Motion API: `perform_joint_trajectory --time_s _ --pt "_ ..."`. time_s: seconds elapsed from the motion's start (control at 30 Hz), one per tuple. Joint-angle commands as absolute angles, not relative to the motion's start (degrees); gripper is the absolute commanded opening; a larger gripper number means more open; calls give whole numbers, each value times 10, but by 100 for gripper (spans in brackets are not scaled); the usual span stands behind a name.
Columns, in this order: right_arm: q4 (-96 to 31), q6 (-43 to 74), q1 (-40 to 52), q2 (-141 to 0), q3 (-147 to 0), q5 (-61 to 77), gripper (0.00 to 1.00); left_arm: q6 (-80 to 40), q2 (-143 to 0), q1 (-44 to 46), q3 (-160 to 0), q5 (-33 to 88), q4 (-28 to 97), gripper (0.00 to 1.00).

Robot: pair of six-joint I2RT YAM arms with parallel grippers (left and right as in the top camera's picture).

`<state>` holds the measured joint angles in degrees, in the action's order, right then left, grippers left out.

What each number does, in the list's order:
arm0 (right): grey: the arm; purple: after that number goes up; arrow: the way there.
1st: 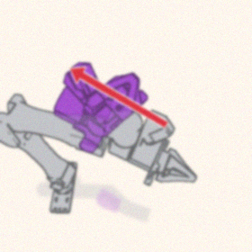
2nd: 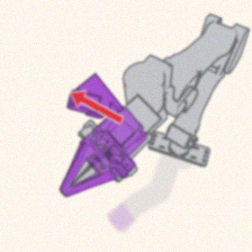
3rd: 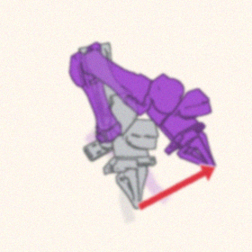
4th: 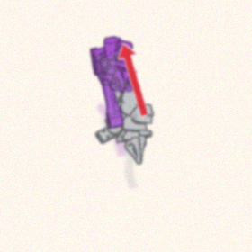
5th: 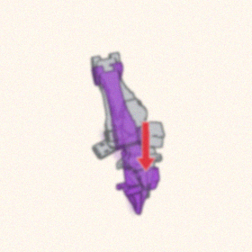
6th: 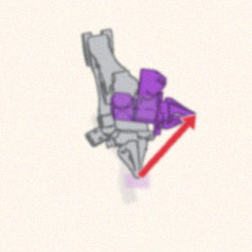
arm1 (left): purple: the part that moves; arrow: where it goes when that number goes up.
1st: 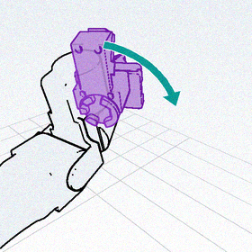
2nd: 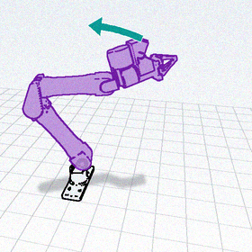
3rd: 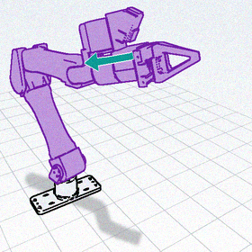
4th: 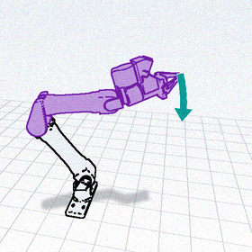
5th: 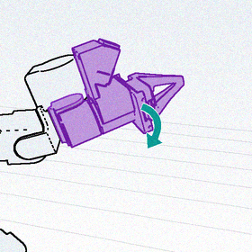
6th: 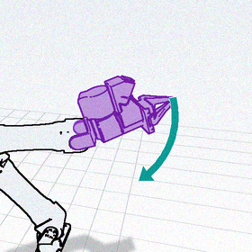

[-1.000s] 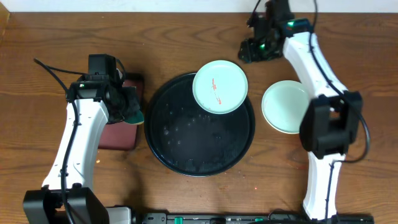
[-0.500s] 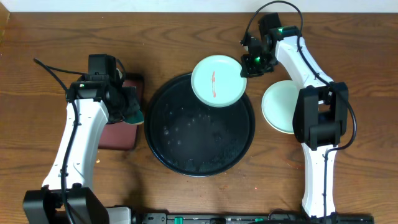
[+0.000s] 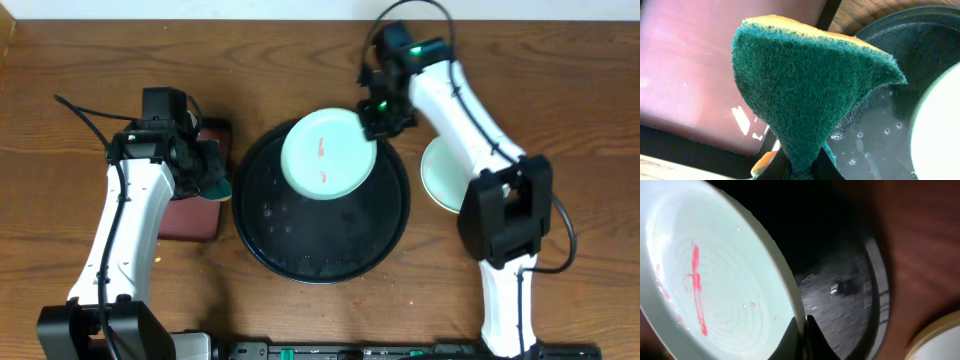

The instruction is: Clean dirty plates on tray and stack at the side

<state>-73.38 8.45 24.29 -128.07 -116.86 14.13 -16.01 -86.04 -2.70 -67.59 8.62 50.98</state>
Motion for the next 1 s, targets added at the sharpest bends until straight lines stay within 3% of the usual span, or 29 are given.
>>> perform_joint_trajectory --time_s 0.0,0.23,0.4,0.5,0.73,0.9,0.97 --pt "-742 135 274 -1282 -1124 110 1 -150 -861 -29 -684 81 514 7" --pt "-707 143 305 -1282 -1021 110 1 -150 -861 -29 -677 81 516 7" --pt "-672 130 297 -1282 -1006 111 21 -150 -861 -20 -677 81 513 8" --pt "-674 109 289 -1281 -1006 144 25 -146 -861 1 -677 81 505 8" --pt "-710 96 278 -1282 -999 184 24 -146 -862 58 -677 81 488 7" --pt "-650 121 286 -1282 -946 185 24 -147 -877 83 -677 81 488 8" --pt "-624 135 286 -1282 -924 185 19 -156 -888 89 -677 81 488 7"
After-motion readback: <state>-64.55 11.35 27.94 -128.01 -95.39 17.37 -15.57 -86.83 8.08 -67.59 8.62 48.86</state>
